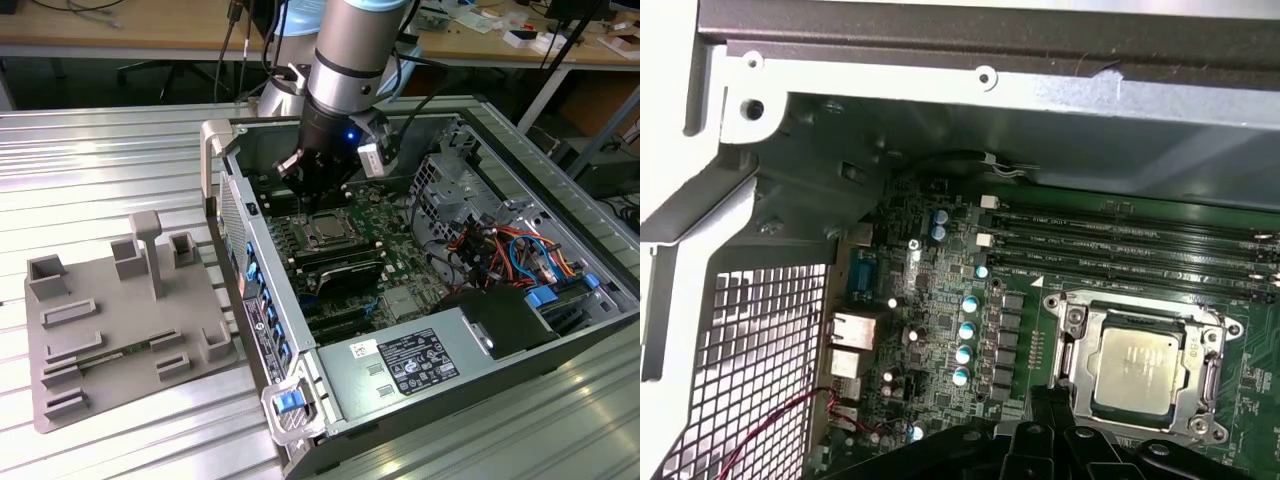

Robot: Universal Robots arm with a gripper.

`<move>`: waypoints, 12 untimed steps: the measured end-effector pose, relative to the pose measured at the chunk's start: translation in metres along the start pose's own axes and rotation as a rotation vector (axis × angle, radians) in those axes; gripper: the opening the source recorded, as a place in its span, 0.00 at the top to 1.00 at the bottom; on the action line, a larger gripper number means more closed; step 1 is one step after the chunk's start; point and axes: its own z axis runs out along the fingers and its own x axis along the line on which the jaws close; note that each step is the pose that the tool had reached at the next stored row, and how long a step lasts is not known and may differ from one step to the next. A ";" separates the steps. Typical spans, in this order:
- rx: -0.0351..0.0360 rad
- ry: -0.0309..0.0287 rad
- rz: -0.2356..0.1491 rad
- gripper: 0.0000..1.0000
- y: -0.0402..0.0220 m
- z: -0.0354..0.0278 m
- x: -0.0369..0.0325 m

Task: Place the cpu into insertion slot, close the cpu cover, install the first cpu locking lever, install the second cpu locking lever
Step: 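Install the first cpu locking lever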

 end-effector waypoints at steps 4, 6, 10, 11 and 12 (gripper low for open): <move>0.0000 0.0000 0.000 0.89 0.0043 0.0000 -0.0006; 0.0000 0.0000 0.000 0.89 0.0065 -0.0001 -0.0009; 0.0000 -0.0001 0.000 0.89 0.0102 -0.0001 -0.0014; -0.0001 -0.0001 0.000 0.89 0.0112 -0.0001 -0.0015; 0.0001 0.0000 0.000 0.89 0.0129 -0.0001 -0.0017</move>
